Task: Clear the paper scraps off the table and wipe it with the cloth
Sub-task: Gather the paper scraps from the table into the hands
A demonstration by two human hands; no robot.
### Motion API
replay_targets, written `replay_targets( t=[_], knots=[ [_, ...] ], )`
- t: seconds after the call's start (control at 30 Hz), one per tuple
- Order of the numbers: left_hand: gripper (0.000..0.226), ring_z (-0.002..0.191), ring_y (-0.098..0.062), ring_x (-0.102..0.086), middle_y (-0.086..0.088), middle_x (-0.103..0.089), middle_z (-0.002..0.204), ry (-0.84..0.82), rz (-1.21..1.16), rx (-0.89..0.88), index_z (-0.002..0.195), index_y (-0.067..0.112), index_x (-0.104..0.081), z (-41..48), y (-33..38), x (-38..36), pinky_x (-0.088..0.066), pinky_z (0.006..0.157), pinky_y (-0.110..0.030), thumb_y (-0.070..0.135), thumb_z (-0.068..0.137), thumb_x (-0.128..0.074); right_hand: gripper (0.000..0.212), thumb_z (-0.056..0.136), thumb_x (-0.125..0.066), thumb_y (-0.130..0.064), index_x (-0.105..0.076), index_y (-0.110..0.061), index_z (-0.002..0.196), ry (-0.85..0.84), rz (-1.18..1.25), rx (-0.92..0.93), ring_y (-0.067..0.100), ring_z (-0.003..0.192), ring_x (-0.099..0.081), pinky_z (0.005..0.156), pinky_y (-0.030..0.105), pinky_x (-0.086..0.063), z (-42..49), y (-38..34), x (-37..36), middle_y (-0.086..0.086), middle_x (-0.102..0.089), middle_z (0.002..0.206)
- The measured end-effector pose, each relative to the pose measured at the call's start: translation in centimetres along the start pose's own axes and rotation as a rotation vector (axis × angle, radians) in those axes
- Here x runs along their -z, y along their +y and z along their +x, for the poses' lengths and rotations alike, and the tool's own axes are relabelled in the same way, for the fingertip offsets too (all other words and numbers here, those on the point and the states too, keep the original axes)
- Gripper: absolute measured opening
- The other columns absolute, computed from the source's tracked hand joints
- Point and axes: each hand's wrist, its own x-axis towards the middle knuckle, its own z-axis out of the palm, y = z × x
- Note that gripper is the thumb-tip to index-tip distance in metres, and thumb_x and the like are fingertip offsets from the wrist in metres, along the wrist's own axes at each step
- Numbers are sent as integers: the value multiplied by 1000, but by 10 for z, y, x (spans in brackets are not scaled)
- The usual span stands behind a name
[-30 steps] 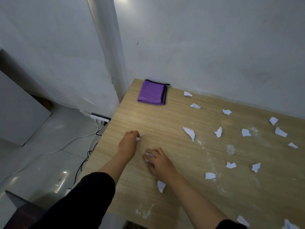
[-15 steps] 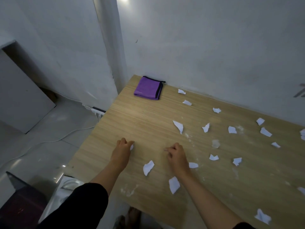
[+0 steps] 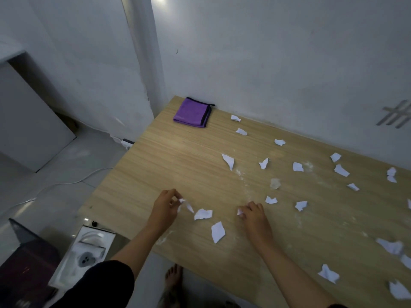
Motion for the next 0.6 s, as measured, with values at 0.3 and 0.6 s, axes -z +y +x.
replay_targets(
  t=[0.3,0.6],
  knots=[
    [13,83,-14,-55,-9,-55,116,-257,58,-22,96,0,-62,-27,22,-38,-38,73,-15,0,86,-55,19,87,-51,-1,-67,-7,95,41,323,-144,16,91,-49,68,12,-34,-20,-22,-7,2,-57,94],
    [62,116,-26,-48,-10,-52,126,-260,-16,25,126,6,-48,-40,65,-71,-37,90,-27,33,71,-43,42,87,-35,-37,-63,-18,112,34,333,-27,19,104,-51,85,25,-35,-38,-20,-10,-1,-61,114]
  ],
)
